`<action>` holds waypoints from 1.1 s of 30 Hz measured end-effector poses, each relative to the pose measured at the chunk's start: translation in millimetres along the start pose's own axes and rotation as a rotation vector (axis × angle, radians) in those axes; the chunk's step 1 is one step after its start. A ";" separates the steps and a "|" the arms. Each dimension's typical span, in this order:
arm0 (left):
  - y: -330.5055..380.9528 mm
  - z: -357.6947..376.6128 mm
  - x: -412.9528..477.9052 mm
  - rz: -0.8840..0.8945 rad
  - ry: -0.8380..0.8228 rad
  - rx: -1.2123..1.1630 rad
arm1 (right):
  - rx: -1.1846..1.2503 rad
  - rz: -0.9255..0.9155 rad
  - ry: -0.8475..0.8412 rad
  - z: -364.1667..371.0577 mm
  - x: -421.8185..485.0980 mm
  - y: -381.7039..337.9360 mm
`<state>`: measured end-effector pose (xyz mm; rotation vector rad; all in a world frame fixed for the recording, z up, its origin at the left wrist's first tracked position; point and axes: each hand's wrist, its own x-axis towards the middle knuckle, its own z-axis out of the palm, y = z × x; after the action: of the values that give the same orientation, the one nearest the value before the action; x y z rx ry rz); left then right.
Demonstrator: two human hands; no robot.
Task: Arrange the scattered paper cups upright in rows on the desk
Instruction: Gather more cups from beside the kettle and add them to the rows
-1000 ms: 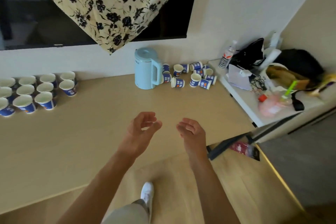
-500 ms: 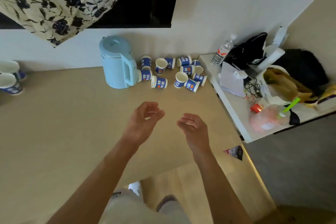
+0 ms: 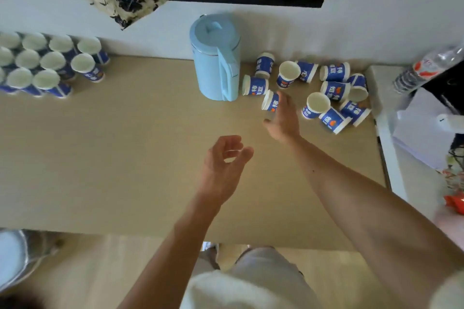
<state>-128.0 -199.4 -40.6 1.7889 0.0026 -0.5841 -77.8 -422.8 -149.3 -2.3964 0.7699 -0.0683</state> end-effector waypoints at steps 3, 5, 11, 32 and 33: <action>-4.5 10.0 -0.4 -0.022 0.050 0.017 | -0.171 -0.058 -0.052 16.9 33.6 12.9; -5.8 14.8 2.3 -0.023 0.085 0.036 | -0.233 -0.077 -0.053 25.9 51.9 16.5; -4.0 28.9 7.9 -0.045 0.132 0.063 | -0.411 -0.098 -0.062 38.9 79.0 34.7; -10.2 84.8 29.4 0.037 0.032 0.299 | 0.742 0.082 -0.535 -81.9 -71.3 29.9; -11.3 88.1 28.0 0.040 0.028 0.302 | 0.706 0.065 -0.551 -86.0 -71.1 33.2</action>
<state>-140.7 -284.0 -77.5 2.0845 -0.1067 -0.5519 -173.1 -452.1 -89.1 -1.6021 0.4521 0.2901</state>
